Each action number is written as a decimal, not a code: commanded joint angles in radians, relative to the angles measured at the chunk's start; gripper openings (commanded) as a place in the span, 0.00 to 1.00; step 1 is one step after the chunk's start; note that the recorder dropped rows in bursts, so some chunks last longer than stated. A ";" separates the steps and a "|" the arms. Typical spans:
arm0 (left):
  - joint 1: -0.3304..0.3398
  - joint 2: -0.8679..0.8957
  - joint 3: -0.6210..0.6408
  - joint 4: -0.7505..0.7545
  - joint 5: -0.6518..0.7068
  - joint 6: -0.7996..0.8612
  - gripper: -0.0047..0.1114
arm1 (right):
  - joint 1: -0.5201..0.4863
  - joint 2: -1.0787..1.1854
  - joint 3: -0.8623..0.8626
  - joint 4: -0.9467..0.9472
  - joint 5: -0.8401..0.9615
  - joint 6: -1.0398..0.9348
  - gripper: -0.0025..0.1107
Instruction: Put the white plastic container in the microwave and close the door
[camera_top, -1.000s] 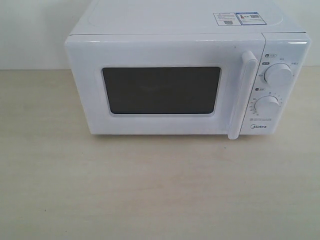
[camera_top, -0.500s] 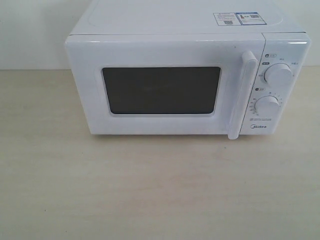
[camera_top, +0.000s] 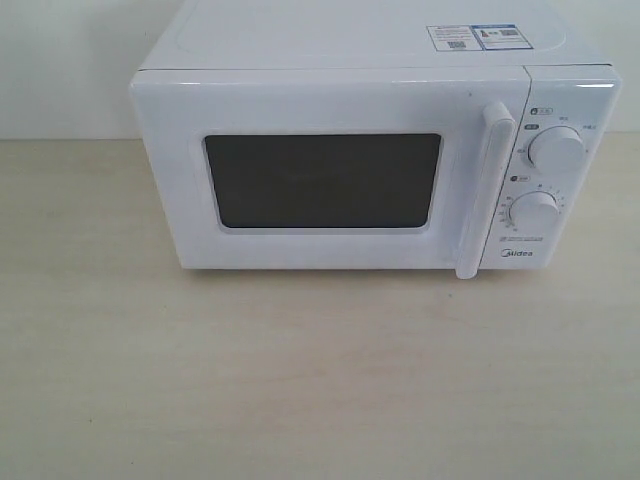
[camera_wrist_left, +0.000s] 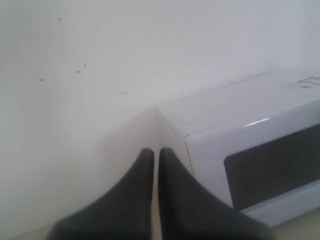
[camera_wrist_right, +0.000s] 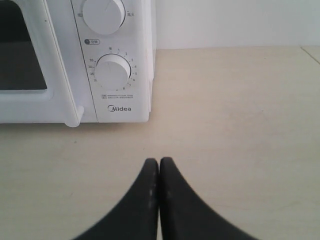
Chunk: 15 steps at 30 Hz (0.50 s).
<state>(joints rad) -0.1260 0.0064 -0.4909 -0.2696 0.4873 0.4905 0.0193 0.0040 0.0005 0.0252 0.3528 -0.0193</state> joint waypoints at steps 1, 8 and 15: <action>0.007 -0.006 0.057 0.004 0.010 0.006 0.08 | 0.000 -0.004 0.000 -0.007 -0.005 -0.002 0.02; 0.007 -0.006 0.217 0.004 -0.144 0.006 0.08 | 0.000 -0.004 0.000 -0.005 -0.005 -0.002 0.02; 0.007 -0.006 0.464 -0.003 -0.369 -0.027 0.08 | 0.000 -0.004 0.000 -0.005 -0.005 -0.002 0.02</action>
<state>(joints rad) -0.1220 0.0027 -0.1074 -0.2682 0.1976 0.4901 0.0193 0.0040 0.0005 0.0252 0.3528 -0.0176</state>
